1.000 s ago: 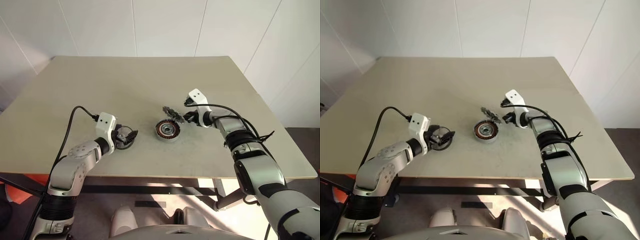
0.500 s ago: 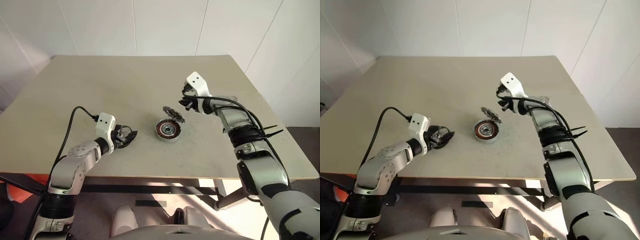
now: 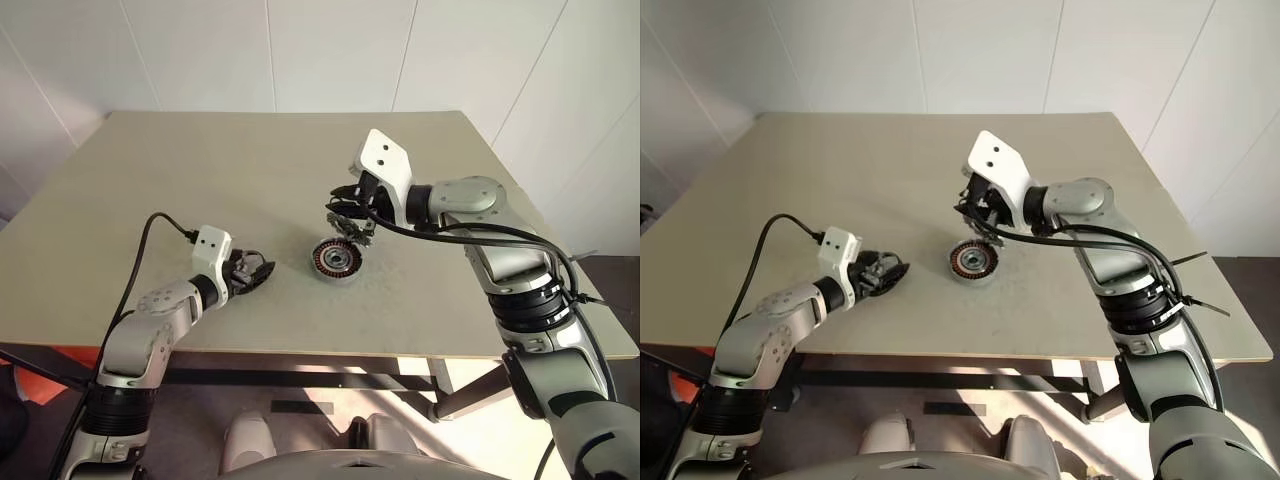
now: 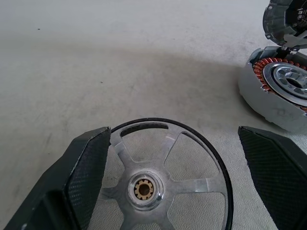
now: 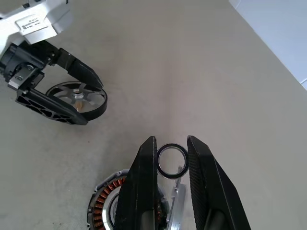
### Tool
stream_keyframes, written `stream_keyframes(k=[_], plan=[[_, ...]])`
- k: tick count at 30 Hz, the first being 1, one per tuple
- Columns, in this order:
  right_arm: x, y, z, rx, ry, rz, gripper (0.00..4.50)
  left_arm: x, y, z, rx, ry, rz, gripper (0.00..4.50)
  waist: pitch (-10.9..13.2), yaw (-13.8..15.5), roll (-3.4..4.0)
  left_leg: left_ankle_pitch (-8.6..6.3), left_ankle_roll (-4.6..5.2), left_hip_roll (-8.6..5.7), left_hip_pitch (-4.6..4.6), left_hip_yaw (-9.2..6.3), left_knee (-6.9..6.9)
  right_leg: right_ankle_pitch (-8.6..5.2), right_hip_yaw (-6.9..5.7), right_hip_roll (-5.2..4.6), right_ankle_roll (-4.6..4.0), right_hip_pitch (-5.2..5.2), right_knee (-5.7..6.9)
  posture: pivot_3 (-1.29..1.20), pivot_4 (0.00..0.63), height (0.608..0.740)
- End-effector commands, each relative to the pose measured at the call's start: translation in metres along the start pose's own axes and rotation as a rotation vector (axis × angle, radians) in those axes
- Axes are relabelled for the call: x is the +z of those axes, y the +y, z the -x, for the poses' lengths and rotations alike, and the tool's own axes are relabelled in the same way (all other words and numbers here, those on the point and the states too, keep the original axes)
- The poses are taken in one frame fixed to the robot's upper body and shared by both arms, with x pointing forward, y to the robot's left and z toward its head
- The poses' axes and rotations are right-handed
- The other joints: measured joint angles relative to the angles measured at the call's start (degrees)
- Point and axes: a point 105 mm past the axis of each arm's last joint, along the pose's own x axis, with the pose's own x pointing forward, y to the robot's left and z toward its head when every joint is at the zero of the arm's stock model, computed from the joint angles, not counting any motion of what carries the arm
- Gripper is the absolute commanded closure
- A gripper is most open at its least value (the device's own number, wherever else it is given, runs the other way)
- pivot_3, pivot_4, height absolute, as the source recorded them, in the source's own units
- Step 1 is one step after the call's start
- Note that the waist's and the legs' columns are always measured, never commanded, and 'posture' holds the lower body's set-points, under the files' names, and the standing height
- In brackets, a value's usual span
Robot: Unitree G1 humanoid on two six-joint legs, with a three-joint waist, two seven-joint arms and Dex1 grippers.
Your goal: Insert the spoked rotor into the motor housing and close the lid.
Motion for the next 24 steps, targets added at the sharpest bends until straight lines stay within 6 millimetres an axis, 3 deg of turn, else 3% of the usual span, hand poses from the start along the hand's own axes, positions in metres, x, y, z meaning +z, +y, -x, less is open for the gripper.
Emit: stream_keyframes(k=[1, 7, 14, 24], plan=[[-0.003, 0.014, 0.003, 0.051, 0.01, 0.004, 3.93, 0.01, -0.001, -0.001, -0.009, -0.038, -0.024, 0.0, -0.01, 0.0, -0.01, 0.0, 0.0, 0.0, 0.03, 0.0, 0.0, 0.0, 0.0, 0.0, 0.01, 0.02, 0.0, 0.0, 0.0, 0.74], [-0.039, 0.019, -0.011, 0.045, 0.098, -0.096, 3.93, 0.011, 0.001, -0.002, -0.011, -0.037, -0.027, 0.0, 0.0, -0.19, 0.0, 0.01, -0.01, -0.01, 0.06, 0.0, -0.01, -0.01, 0.01, 0.0, 0.02, 0.05, -0.01, 0.0, 0.0, 0.74], [-0.051, 0.023, -0.025, 0.037, 0.121, -0.149, 3.93, 0.012, 0.003, 0.0, -0.003, -0.037, -0.029, 0.0, 0.0, -0.18, 0.0, 0.02, -0.03, -0.02, 0.05, 0.0, -0.08, 0.0, 0.0, 0.0, 0.0, 0.04, -0.03, 0.0, 0.0, 0.74], [-0.084, 0.022, -0.04, 0.008, 0.202, -0.224, 3.93, 0.015, 0.004, 0.001, 0.01, -0.046, -0.03, 0.0, 0.0, -0.19, 0.0, 0.04, -0.08, -0.02, 0.06, 0.0, -0.13, 0.0, -0.01, 0.0, 0.0, 0.03, -0.04, 0.0, 0.0, 0.74]])
